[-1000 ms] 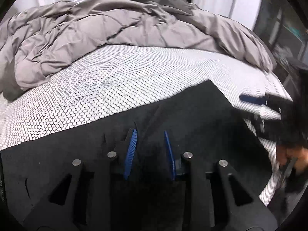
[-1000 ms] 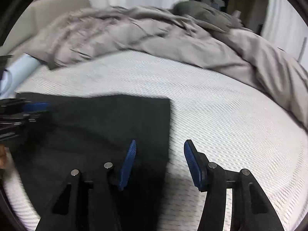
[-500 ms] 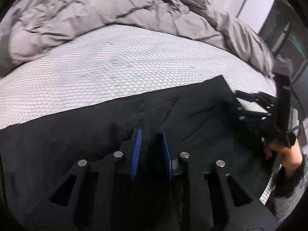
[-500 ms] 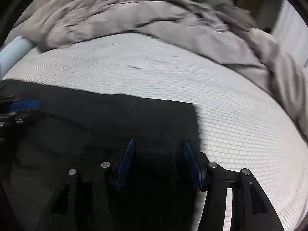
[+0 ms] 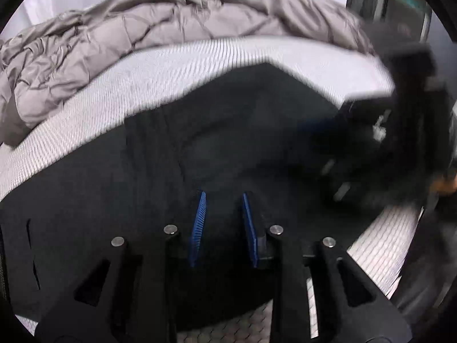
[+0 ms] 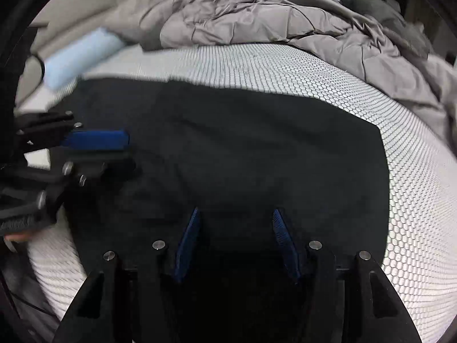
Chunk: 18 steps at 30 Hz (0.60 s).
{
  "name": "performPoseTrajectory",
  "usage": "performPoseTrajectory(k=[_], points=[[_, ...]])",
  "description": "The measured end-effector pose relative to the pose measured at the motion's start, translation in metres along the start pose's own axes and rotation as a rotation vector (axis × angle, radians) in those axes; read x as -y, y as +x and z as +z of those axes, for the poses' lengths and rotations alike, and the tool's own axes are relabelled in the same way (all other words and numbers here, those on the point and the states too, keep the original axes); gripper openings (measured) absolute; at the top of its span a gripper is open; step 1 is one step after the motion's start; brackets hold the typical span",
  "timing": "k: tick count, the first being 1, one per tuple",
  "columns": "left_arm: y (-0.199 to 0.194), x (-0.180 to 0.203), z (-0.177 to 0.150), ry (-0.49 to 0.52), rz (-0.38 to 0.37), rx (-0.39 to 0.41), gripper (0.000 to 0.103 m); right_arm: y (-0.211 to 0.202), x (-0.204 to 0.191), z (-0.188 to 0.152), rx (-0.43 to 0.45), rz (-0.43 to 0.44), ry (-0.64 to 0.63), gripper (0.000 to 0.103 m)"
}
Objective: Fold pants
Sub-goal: 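Fold the pants over with the left gripper and release onto the bed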
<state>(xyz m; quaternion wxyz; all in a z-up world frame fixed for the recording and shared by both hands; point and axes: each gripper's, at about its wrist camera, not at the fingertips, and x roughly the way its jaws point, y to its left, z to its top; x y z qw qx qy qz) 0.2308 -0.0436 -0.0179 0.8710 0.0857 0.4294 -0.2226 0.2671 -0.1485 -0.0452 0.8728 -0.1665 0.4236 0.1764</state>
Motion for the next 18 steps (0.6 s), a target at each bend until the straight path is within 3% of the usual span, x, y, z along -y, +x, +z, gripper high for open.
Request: performPoseTrajectory(k=[4,6,8,11,14,16,18], points=[[-0.013,-0.019,-0.021,-0.046,0.034,-0.001,0.029,-0.015,0.03,-0.023,-0.003,-0.129,0.024,0.054],[-0.023,-0.026,-0.032,-0.051,0.07,0.01,0.036,-0.026,0.042,-0.035,0.002,-0.129,0.053,0.054],[-0.033,-0.033,-0.04,-0.09,0.059,0.043,0.038,-0.035,0.044,-0.04,0.016,-0.145,0.056,0.054],[-0.051,-0.043,-0.052,-0.177,-0.001,0.098,0.039,-0.055,0.044,-0.042,0.083,-0.041,0.122,0.054],[-0.05,-0.046,-0.069,-0.165,0.002,0.062,0.043,-0.058,0.029,-0.04,0.115,0.061,0.1,0.054],[-0.053,-0.048,-0.079,-0.192,-0.005,0.052,0.048,-0.045,0.02,-0.043,0.048,0.021,0.042,0.054],[-0.067,-0.055,-0.084,-0.238,-0.013,0.039,0.05,-0.041,0.021,-0.048,0.037,-0.027,-0.007,0.054]])
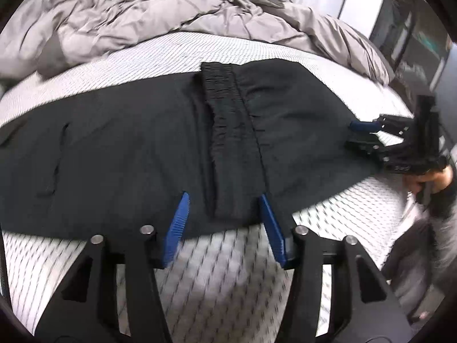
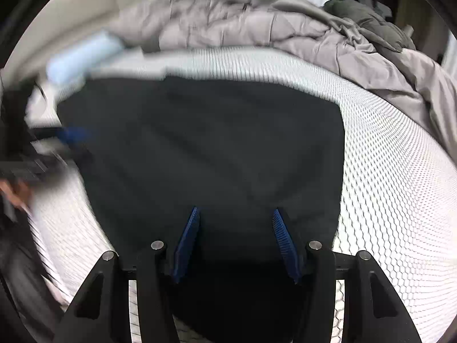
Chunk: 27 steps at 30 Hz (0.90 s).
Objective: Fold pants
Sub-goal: 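Fold the pants over with the left gripper and release onto the bed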
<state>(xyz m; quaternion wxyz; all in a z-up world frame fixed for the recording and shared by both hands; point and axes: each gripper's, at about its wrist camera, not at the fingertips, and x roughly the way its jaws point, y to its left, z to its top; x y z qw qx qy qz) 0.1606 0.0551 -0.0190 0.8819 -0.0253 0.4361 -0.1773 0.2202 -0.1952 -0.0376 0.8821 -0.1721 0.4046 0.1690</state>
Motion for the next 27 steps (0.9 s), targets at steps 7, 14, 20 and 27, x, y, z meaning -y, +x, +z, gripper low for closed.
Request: performPoseTrajectory(k=[7,14,20,27], points=[[-0.065,-0.074,-0.027,-0.271,0.132,0.139,0.063,-0.042,0.059,-0.011,0.161,0.016,0.27,0.075],[-0.079,-0.171,-0.053,-0.68,0.187,0.139,0.063,-0.044,0.079,-0.015,0.177,0.042,0.391,0.077],[-0.081,-0.213,-0.06,-0.848,0.186,0.216,0.063,-0.032,0.07,-0.006,0.151,0.056,0.341,0.077],[-0.07,-0.25,-0.055,-0.941,0.315,0.251,0.014,-0.029,0.048,-0.002,0.163,0.076,0.27,0.077]])
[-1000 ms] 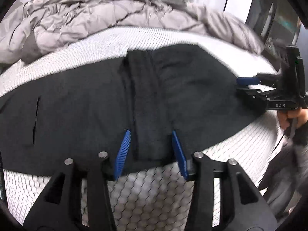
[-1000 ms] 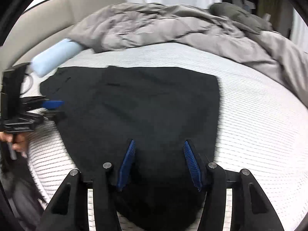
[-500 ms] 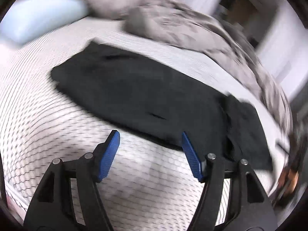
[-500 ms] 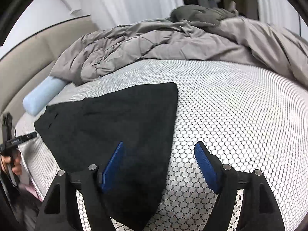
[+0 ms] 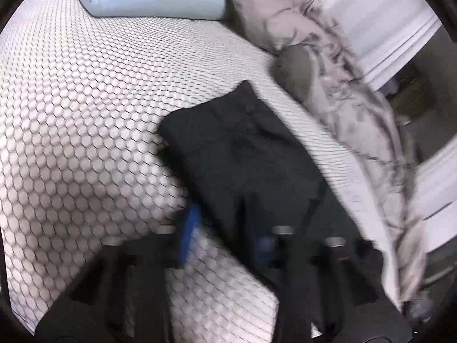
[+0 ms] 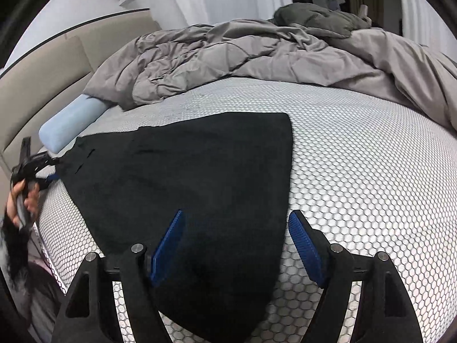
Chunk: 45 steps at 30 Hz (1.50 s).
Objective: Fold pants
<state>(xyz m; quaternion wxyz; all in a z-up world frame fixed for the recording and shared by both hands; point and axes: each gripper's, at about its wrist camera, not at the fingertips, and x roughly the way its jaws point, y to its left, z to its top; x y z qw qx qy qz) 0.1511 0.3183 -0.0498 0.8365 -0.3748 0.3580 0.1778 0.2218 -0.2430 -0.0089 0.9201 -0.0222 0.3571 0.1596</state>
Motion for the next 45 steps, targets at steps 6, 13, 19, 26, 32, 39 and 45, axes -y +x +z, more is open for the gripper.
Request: performPoseTrajectory(k=[6,13,19,26,32,39,45], points=[[-0.019,0.03,-0.005,0.042,-0.015,0.12,0.002,0.002,-0.004,-0.001,0.002,-0.01,-0.027,0.077],[-0.08,0.119,-0.04,0.305,-0.171,0.274,0.001,-0.003,0.005,0.005,0.036,-0.031,-0.01,0.077],[-0.084,0.249,-0.124,0.573,-0.394,0.169,0.001,-0.007,0.01,0.012,0.067,-0.048,0.01,0.077],[-0.037,0.375,-0.274,0.916,-0.657,-0.223,0.032,-0.015,0.044,0.012,0.069,-0.106,0.111,0.077],[-0.037,0.368,-0.3,1.033,-0.626,-0.237,0.038,-0.021,0.075,0.002,0.035,-0.114,0.193,0.077],[-0.003,0.332,-0.195,0.744,-0.531,-0.126,0.06,-0.011,0.065,0.005,-0.003,0.204,0.264,0.066],[0.042,0.292,-0.15,0.597,-0.407,-0.147,0.06,0.016,0.048,0.012,-0.061,0.353,0.308,0.047]])
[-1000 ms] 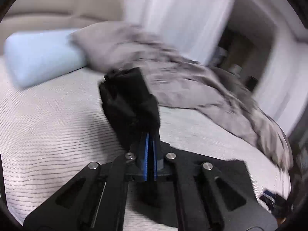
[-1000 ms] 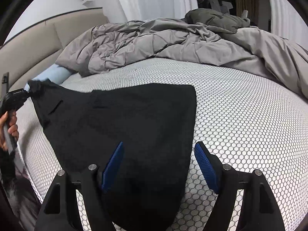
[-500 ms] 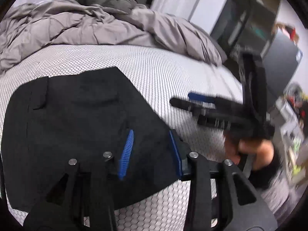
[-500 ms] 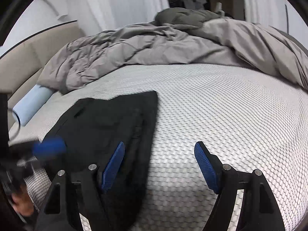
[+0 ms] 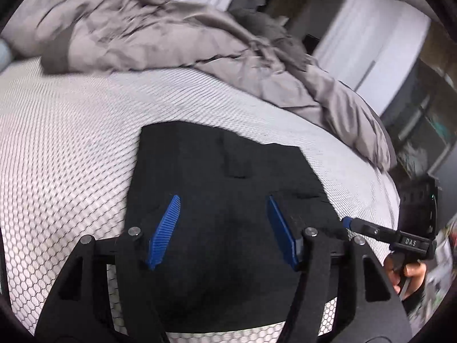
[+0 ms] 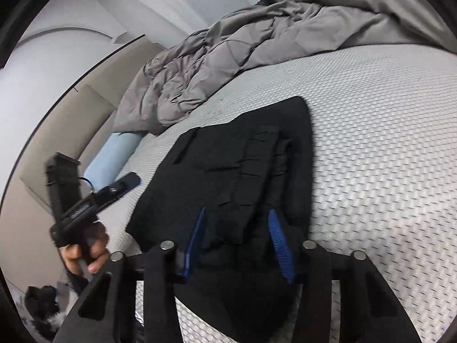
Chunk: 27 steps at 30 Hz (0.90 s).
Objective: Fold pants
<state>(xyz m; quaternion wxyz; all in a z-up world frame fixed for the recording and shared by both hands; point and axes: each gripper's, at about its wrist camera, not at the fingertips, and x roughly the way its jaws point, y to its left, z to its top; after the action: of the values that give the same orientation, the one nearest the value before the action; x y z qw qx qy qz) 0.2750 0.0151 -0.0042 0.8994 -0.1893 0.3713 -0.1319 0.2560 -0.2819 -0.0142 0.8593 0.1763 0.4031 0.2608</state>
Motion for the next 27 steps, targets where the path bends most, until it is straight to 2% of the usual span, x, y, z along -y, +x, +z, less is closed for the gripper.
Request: performPoseTrajectory(k=[1,3,6,7,8,9,12,14,17,18,21,23,27], points=[[-0.002,-0.007,0.0,-0.008,0.002,-0.003,0.06,0.008,0.001,0.001,-0.025,0.012,0.02,0.047],[-0.003,-0.015,-0.003,-0.002,0.018,-0.001,0.06,0.021,0.005,0.001,-0.063,-0.026,0.044,0.047],[-0.008,-0.019,-0.005,0.026,0.03,0.001,0.06,0.034,0.006,0.004,-0.074,-0.04,0.054,0.046],[-0.011,-0.021,-0.006,0.031,0.031,0.003,0.06,0.033,0.003,0.005,-0.068,-0.062,0.034,0.036],[-0.012,-0.022,-0.006,0.034,0.031,0.006,0.06,0.032,-0.002,0.005,-0.064,-0.093,0.005,0.016],[-0.018,-0.021,-0.007,0.039,0.029,0.009,0.06,0.028,-0.008,0.005,-0.056,-0.105,-0.031,0.011],[-0.025,-0.021,-0.008,0.045,0.033,0.013,0.06,0.007,-0.023,0.006,-0.012,-0.115,-0.103,0.007],[-0.025,-0.021,-0.008,0.051,0.044,0.006,0.06,-0.005,-0.025,0.002,0.004,-0.166,-0.129,0.007],[-0.024,-0.017,-0.011,0.078,0.055,-0.009,0.06,0.008,-0.009,-0.003,-0.07,-0.261,-0.126,0.01],[-0.023,-0.016,-0.012,0.088,0.065,-0.01,0.06,0.011,-0.001,-0.004,-0.076,-0.245,-0.094,0.011],[-0.021,-0.014,-0.013,0.101,0.073,-0.015,0.06,0.001,0.014,0.001,-0.055,-0.145,0.004,0.023],[-0.021,-0.012,-0.013,0.11,0.069,-0.014,0.06,-0.008,0.019,0.003,-0.023,-0.108,0.027,0.047],[-0.019,-0.007,-0.015,0.127,0.076,-0.023,0.06,0.001,0.033,0.005,-0.067,-0.051,0.074,0.048]])
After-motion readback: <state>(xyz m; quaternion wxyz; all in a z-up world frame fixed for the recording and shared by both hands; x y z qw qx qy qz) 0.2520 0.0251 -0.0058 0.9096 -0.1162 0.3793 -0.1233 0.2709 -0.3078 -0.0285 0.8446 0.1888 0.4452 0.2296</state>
